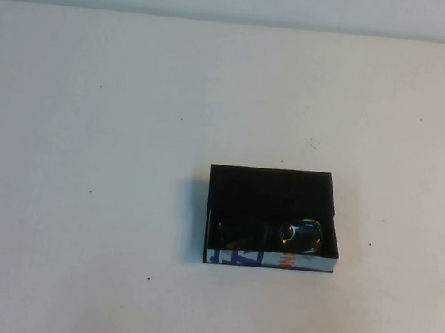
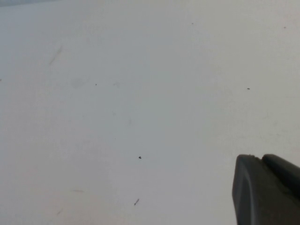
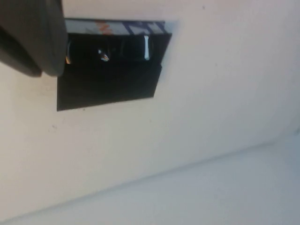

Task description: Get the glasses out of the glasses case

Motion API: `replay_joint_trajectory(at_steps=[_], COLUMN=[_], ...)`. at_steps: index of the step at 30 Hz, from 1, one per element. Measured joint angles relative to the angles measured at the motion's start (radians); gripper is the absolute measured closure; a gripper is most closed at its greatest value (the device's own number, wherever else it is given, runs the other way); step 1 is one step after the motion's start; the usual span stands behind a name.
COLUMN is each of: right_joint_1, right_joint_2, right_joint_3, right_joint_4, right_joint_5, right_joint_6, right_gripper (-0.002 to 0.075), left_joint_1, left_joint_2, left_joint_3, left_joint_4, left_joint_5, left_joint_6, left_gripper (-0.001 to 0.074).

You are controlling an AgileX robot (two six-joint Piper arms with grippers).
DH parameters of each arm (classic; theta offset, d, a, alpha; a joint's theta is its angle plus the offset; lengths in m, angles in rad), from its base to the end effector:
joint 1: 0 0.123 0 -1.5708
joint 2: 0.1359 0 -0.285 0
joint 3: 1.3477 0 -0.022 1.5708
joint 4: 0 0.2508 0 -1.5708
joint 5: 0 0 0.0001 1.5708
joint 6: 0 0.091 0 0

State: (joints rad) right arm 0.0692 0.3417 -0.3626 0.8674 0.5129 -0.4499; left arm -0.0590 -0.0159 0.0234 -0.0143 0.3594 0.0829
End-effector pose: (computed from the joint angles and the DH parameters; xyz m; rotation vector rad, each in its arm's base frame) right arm 0.0732 0.0393 0.2827 -0.0205 1.8410 0.6419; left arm 0.0526 -0.0036 0.1738 0.1223 1.8464 0.0027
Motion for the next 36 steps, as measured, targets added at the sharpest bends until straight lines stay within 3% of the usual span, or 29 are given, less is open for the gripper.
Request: replay_joint_trajectory(at_steps=[7,12,23,30,36], right_joint_1=[0.000,0.007,0.247,0.315,0.370], right_joint_2=[0.441,0.712,1.094,1.297,1.421], right_joint_3=[-0.306,-0.565,-0.932,-1.039,-1.104], right_joint_4=[0.021,0.001,-0.330,-0.370,-0.505], right_joint_5=[0.245,0.439,0.565,0.590,0.614], right_joint_6=[-0.471,-0.687,-0.723,-0.723,-0.715], right_gripper=[0.0743,0.0743,0.0743,0.0743,0.0743], left_joint_1=[0.000,0.000,0.000,0.000,0.000], left_joint_2=[0.000,0.000,0.000,0.000,0.000], left_joint_3=[0.000,0.000,0.000,0.000,0.000], left_joint_4=[0.000,0.000,0.000,0.000,0.000], left_joint_5=[0.000,0.000,0.000,0.000,0.000], left_joint_6=[0.000,0.000,0.000,0.000,0.000], left_gripper=[0.0739,0.0739,0.0739,0.0739,0.0739])
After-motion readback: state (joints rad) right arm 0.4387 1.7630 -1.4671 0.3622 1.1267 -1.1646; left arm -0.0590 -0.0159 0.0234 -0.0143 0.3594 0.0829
